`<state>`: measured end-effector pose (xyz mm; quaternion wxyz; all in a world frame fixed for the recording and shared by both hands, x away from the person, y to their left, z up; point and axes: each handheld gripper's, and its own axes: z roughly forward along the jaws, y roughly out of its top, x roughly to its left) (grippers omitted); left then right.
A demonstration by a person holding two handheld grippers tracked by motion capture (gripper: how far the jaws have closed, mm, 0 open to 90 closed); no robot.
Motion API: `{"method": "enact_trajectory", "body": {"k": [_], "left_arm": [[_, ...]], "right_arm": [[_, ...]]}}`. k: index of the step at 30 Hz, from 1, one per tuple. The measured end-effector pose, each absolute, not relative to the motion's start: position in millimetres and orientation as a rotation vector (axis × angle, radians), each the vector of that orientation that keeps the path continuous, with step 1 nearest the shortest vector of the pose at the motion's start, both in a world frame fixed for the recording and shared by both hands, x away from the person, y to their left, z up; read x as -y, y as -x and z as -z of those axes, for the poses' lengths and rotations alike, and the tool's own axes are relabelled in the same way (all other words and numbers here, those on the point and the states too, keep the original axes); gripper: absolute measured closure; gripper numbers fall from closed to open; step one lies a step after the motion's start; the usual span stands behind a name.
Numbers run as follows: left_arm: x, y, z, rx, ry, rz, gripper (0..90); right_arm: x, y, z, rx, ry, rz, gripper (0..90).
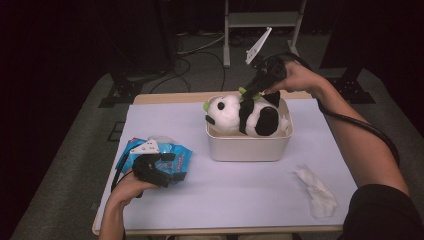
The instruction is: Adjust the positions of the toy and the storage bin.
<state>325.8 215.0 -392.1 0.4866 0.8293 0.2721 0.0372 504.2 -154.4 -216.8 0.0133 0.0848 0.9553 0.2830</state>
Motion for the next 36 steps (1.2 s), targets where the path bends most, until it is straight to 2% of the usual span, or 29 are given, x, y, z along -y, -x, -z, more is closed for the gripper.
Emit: {"method": "enact_trajectory", "body": {"k": [36], "left_arm": [[-207.9,-322.0,392.9,-0.65,-2.028,-0.08,10.0]], "right_arm": [[159.6,-506.2,293.6,-3.067,-0.396,-0.847,72.2]]}}
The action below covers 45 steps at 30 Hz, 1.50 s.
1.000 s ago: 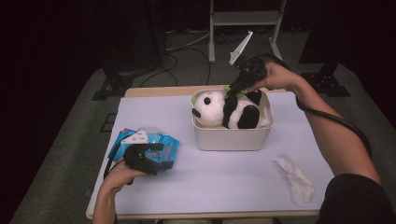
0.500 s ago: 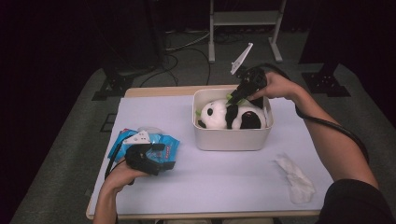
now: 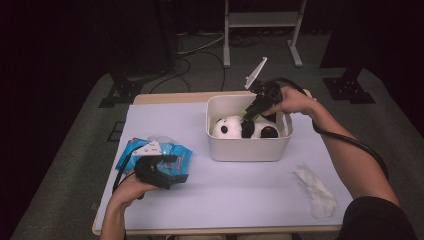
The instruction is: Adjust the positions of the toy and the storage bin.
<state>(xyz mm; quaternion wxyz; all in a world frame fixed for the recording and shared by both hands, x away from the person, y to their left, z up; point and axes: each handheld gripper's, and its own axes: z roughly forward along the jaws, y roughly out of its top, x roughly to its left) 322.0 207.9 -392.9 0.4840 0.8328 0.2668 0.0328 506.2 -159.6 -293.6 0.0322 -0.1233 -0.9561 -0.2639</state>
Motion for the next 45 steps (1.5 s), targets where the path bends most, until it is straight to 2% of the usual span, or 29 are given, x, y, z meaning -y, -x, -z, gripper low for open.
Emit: {"method": "enact_trajectory", "body": {"k": [19,35,45], "left_arm": [[-206.3,-323.5,391.9,-0.628,-2.038,-0.08,10.0],[-205.2,-320.7,389.9,-0.621,-2.031,-0.078,9.3],[-200.4,-318.5,389.8,-0.608,-2.042,-0.077,9.3]], "right_arm": [[181.2,-491.5,289.4,2.907,0.437,0.943,64.7],[198.8,-470.8,265.4,2.925,0.444,1.017,63.3],[208.5,-455.9,262.5,2.923,0.454,1.035,61.9]]}}
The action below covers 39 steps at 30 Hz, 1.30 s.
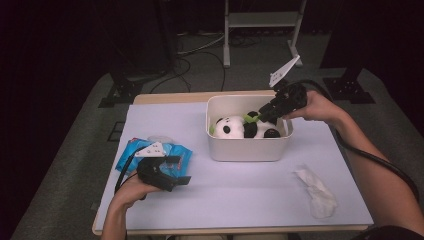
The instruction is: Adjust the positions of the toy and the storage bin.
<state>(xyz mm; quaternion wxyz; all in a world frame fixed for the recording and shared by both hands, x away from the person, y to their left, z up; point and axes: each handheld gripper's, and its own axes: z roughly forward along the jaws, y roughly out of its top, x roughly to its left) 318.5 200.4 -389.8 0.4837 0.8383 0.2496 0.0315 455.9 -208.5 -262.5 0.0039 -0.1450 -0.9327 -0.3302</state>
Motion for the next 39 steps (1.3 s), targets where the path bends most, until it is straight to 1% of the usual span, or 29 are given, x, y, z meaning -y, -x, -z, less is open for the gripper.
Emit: {"method": "enact_trajectory", "body": {"k": [12,39], "left_arm": [[-196.3,-318.6,390.5,-0.599,-2.049,-0.072,9.3],[-197.5,-316.1,389.5,-0.603,-2.046,-0.076,9.3]], "right_arm": [[229.9,-438.9,255.1,2.929,0.494,1.063,60.4],[261.9,-413.9,260.4,2.925,0.552,1.064,57.2]]}}
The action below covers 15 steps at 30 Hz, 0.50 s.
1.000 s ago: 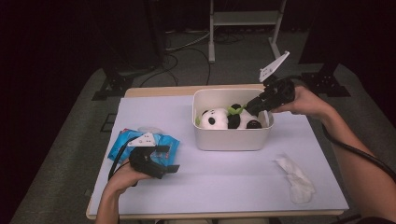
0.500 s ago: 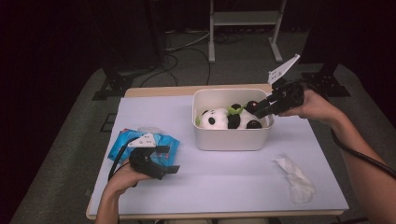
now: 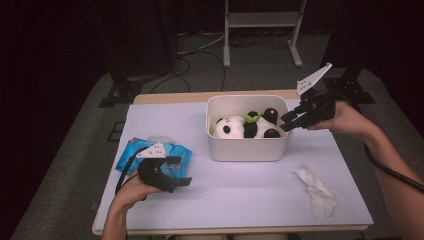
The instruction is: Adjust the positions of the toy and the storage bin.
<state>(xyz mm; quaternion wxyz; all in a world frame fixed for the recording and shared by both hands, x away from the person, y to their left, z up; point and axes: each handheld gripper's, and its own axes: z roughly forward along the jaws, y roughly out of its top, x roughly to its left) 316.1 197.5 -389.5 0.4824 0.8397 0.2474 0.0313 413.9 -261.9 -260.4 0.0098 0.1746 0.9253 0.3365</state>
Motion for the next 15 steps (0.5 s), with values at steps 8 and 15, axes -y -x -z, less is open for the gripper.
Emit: {"method": "enact_trajectory", "body": {"k": [8,15], "left_arm": [[-198.5,-315.9,389.4,-0.608,-2.05,-0.079,9.3],[-199.3,-315.1,389.9,-0.608,-2.052,-0.082,9.3]], "right_arm": [[273.3,-402.1,265.9,-2.879,-0.558,-1.057,56.2],[286.5,-395.8,277.1,-2.866,-0.601,-1.084,55.2]]}}
